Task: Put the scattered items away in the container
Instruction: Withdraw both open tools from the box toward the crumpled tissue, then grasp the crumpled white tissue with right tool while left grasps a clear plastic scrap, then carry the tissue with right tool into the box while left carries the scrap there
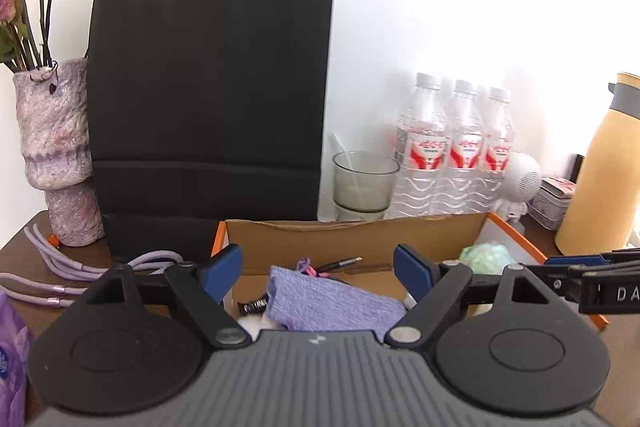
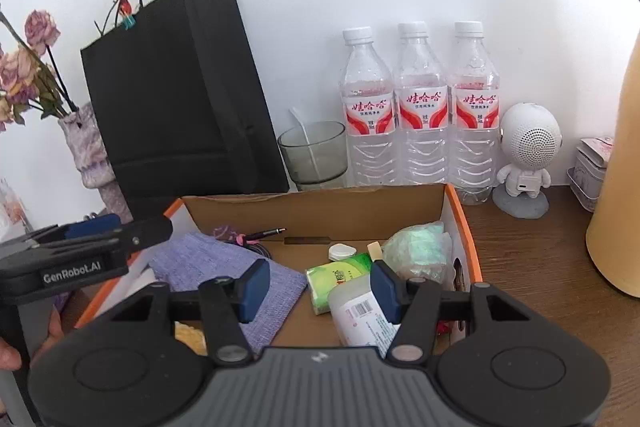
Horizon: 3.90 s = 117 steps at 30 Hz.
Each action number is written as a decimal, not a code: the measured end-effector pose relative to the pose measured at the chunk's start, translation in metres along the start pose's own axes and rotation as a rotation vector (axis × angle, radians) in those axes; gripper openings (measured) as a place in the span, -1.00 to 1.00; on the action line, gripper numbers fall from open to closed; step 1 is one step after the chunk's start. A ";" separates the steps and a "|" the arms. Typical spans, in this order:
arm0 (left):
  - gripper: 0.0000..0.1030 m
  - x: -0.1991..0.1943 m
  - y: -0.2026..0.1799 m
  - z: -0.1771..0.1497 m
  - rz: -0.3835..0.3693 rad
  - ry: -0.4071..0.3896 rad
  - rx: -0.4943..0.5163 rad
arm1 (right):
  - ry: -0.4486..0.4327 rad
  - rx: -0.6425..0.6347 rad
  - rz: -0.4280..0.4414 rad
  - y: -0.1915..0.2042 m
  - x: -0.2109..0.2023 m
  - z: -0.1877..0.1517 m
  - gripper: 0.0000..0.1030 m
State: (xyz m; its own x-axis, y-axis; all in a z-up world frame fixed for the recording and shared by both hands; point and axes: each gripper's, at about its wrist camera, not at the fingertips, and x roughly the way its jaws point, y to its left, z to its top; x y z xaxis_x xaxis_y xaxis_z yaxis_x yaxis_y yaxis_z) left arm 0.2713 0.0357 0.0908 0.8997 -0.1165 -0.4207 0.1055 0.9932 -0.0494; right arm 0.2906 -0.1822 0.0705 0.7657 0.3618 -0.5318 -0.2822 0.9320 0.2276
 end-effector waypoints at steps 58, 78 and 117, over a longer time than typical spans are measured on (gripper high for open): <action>-0.83 -0.210 -0.050 -0.148 -0.064 0.081 0.005 | 0.060 -0.117 0.026 0.056 -0.151 -0.207 -0.71; -0.83 -0.253 -0.041 -0.081 -0.111 -0.111 -0.041 | -0.349 -0.102 0.006 0.047 -0.247 -0.148 -0.71; 0.56 0.077 0.018 0.046 0.048 0.348 0.014 | 0.420 -0.138 -0.003 0.003 0.085 0.066 0.26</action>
State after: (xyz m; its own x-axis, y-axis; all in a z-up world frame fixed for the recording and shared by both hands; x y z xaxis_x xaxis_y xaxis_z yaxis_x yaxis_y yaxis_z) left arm 0.3621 0.0443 0.0989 0.7055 -0.0602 -0.7061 0.0746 0.9972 -0.0105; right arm 0.3928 -0.1502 0.0796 0.4733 0.3112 -0.8241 -0.3772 0.9170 0.1296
